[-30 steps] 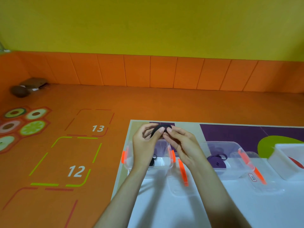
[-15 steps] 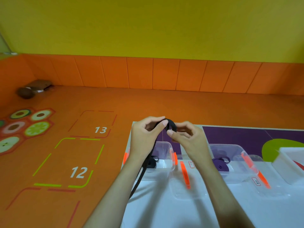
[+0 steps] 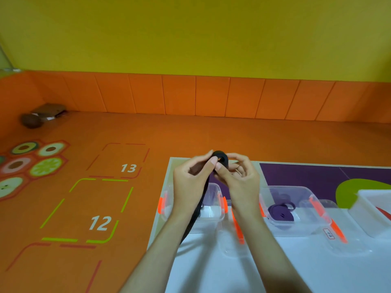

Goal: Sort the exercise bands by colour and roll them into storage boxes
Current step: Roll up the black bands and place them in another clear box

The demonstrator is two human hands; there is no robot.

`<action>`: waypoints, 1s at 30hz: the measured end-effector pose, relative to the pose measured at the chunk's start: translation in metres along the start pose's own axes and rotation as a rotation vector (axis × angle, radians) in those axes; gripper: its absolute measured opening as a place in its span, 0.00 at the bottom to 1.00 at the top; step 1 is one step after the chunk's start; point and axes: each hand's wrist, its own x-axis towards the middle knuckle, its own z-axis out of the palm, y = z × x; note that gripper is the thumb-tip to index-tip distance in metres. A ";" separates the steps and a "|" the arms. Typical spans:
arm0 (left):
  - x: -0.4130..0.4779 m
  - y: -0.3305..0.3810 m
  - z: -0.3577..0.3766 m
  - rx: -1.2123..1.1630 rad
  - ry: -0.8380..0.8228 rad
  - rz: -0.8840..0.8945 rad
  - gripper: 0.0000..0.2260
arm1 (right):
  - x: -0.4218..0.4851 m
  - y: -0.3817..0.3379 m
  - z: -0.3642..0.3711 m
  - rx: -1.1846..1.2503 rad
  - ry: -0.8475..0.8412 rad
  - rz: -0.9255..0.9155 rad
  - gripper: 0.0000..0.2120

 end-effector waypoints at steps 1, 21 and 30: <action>0.000 -0.002 -0.004 -0.005 -0.017 -0.017 0.08 | -0.001 0.005 -0.002 -0.017 -0.019 0.006 0.14; 0.007 0.003 -0.018 -0.066 -0.189 -0.024 0.11 | 0.012 -0.006 -0.015 -0.150 -0.110 -0.144 0.08; 0.013 -0.001 -0.037 0.204 -0.433 0.019 0.10 | 0.024 -0.019 -0.040 -0.530 -0.397 -0.151 0.08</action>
